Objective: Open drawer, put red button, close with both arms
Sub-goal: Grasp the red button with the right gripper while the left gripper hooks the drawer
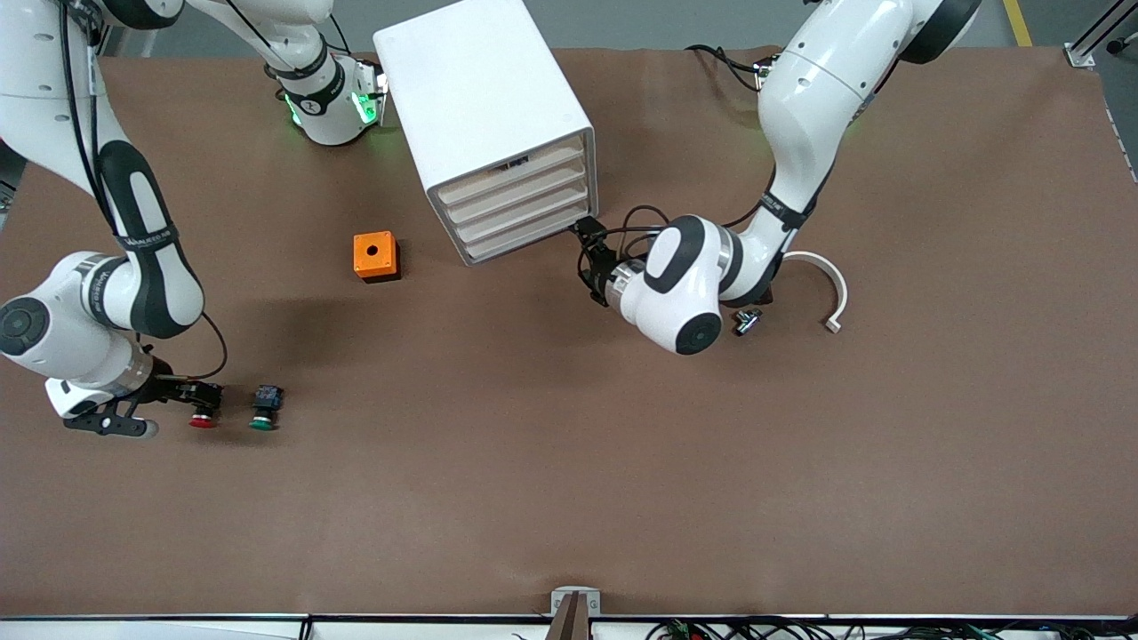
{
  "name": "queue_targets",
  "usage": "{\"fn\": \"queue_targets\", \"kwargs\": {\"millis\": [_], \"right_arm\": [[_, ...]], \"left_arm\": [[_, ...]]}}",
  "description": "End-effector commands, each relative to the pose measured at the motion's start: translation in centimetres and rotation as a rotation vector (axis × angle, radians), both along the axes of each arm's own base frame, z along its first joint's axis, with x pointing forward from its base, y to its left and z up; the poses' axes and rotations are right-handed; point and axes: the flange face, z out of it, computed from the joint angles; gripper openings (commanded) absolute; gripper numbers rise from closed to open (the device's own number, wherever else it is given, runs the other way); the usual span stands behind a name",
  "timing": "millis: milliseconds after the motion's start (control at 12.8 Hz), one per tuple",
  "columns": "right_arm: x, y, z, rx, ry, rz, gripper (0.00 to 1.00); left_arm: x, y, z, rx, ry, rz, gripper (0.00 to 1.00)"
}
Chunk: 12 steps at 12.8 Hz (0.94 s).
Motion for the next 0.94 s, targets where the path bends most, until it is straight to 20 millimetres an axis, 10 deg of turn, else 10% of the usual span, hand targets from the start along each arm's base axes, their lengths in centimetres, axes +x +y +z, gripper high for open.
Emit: {"fn": "queue_targets", "kwargs": {"millis": [0, 468, 701, 857], "right_arm": [[-0.1, -0.1, -1.2, 0.017, 0.004, -0.001, 1.00], [-0.7, -0.1, -1.9, 0.015, 0.020, 0.011, 1.00], [-0.8, -0.7, -1.9, 0.015, 0.024, 0.031, 0.10], [-0.9, -1.1, -1.9, 0.015, 0.024, 0.028, 0.00]], "left_arm": [[-1.2, -2.6, 1.5, 0.016, 0.079, 0.018, 1.00], [-5.3, -5.7, 0.7, -0.020, 0.203, -0.036, 0.58], [-6.3, -6.5, 0.3, -0.024, 0.220, -0.043, 0.46], [-7.1, -7.2, 0.2, -0.026, 0.230, -0.050, 0.44]]}}
